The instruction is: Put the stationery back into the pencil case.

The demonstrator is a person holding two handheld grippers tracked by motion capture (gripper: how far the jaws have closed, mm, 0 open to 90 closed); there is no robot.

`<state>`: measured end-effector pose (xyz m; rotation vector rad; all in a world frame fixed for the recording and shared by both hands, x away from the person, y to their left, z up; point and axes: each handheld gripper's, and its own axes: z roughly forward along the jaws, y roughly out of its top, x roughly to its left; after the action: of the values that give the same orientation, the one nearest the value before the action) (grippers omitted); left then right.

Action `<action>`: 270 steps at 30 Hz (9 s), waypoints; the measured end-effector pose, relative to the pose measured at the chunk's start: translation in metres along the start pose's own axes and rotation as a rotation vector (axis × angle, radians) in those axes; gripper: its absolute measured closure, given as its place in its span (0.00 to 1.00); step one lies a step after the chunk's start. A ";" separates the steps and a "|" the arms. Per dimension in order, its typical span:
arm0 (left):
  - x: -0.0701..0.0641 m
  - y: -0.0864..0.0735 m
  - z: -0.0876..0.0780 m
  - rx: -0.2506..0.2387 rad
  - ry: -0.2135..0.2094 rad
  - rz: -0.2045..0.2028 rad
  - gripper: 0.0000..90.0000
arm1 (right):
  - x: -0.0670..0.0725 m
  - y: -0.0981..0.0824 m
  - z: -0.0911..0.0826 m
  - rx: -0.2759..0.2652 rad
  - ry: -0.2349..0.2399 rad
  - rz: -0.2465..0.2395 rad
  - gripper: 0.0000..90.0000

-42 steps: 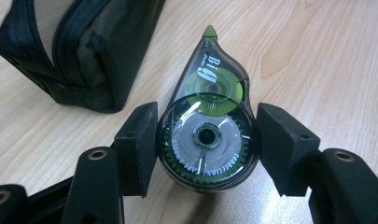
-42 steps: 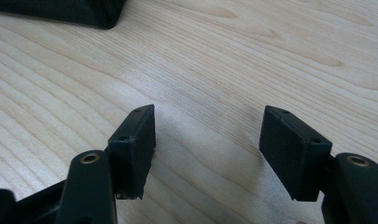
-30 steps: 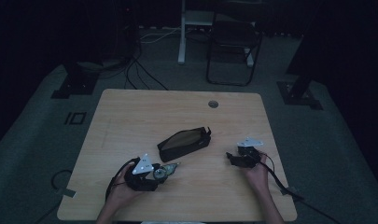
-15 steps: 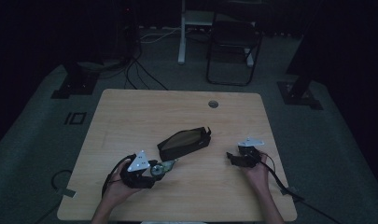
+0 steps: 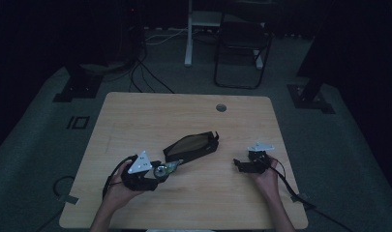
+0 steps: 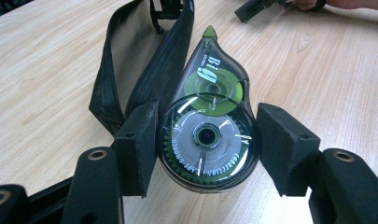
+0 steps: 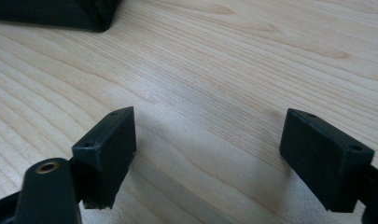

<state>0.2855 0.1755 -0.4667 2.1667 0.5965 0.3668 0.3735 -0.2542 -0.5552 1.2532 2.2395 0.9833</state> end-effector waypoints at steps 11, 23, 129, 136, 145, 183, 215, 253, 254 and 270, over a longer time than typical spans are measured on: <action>0.002 0.008 -0.004 -0.005 -0.002 0.014 0.46 | -0.001 0.001 0.002 0.009 0.005 -0.004 0.14; 0.005 0.015 -0.009 -0.014 0.002 0.027 0.46 | -0.001 0.001 0.002 0.008 0.008 -0.006 0.14; 0.038 0.073 0.015 -0.033 0.016 0.058 0.46 | -0.002 0.002 0.003 0.009 0.018 -0.013 0.14; 0.039 0.076 0.019 -0.036 0.012 0.058 0.46 | -0.002 0.002 0.003 0.009 0.018 -0.013 0.14; 0.040 0.077 0.024 -0.037 0.023 0.058 0.46 | -0.002 0.002 0.003 0.008 0.018 -0.014 0.14; 0.041 0.082 0.047 -0.030 0.030 0.063 0.46 | -0.002 0.002 0.003 0.008 0.018 -0.012 0.14; 0.043 0.081 0.062 -0.009 0.038 0.052 0.46 | -0.002 0.002 0.003 0.007 0.017 -0.013 0.14; 0.047 0.079 0.086 0.030 0.036 0.041 0.46 | -0.002 0.002 0.003 0.008 0.018 -0.012 0.14; 0.047 0.079 0.087 0.031 0.035 0.040 0.46 | -0.002 0.002 0.003 0.008 0.018 -0.012 0.14; 0.048 0.078 0.095 0.049 0.033 0.035 0.46 | -0.002 0.002 0.003 0.008 0.018 -0.012 0.14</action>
<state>0.3917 0.0972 -0.4604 2.2239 0.5918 0.4111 0.3774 -0.2540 -0.5558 1.2373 2.2640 0.9857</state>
